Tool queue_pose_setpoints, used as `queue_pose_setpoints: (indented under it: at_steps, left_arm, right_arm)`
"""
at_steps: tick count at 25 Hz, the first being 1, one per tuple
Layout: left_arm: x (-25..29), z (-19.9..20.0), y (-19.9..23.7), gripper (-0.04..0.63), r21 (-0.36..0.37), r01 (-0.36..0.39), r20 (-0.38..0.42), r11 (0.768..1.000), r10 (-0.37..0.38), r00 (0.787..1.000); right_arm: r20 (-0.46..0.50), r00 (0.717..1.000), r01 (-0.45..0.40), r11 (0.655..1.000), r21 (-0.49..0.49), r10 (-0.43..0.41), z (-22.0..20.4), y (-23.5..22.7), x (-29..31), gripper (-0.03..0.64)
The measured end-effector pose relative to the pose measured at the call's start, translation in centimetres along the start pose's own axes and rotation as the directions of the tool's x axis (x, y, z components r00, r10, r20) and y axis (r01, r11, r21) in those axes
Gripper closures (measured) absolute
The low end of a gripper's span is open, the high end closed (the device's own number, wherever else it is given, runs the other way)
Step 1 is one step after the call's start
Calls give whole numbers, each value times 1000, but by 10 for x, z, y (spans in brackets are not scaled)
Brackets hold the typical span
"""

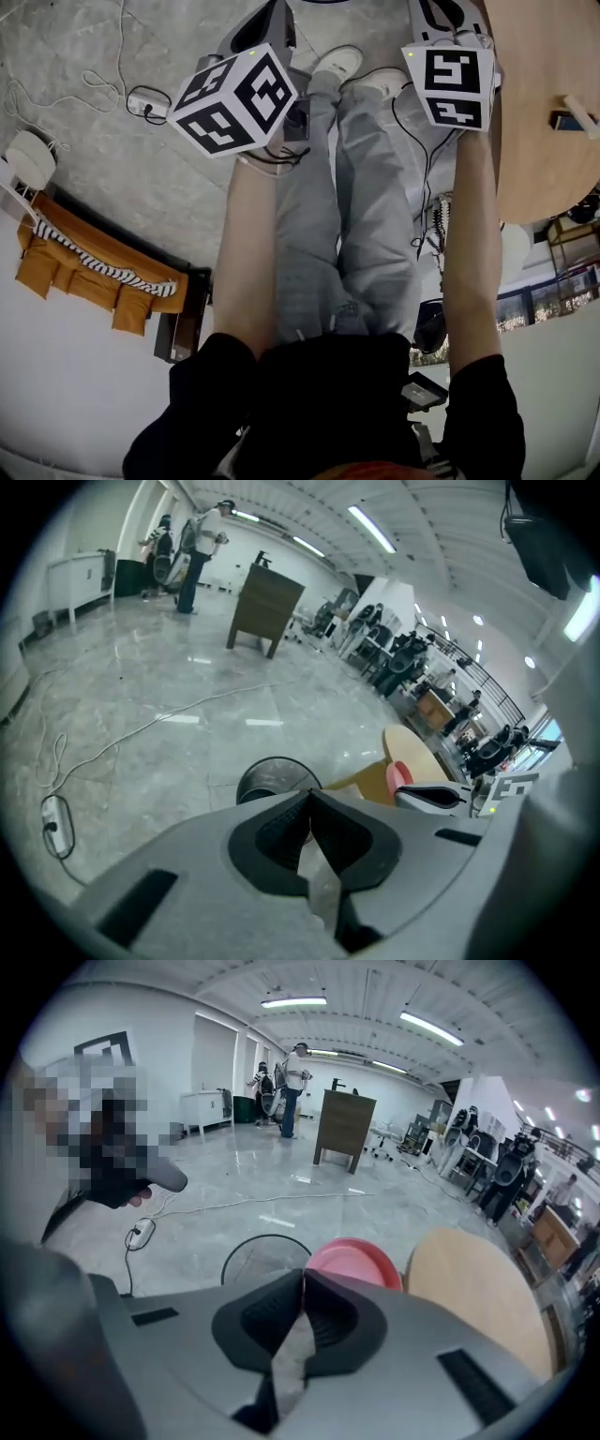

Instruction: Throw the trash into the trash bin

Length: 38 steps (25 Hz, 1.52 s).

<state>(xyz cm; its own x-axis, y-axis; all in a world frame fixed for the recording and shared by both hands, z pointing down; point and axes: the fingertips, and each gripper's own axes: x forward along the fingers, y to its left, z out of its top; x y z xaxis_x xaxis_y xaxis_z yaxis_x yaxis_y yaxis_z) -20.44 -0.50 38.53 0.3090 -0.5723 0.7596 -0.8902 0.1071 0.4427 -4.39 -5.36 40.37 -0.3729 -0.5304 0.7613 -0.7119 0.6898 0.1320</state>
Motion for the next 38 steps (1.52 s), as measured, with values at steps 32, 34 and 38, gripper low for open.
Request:
queue_pose_setpoints:
  at_steps: [32, 34, 38]
  left_arm:
    - [35, 2, -29, 586, 121, 83, -114, 989, -69, 991]
    - [44, -1, -47, 586, 153, 110, -138, 982, -89, 986]
    - [57, -13, -89, 586, 217, 171, -184, 961, -132, 974]
  right_arm:
    - [76, 990, -143, 856, 498, 121, -38, 10, 31, 603]
    - [88, 993, -113, 842, 527, 78, -43, -5, 20, 603]
    - [116, 993, -67, 818, 571, 0, -54, -29, -6, 603]
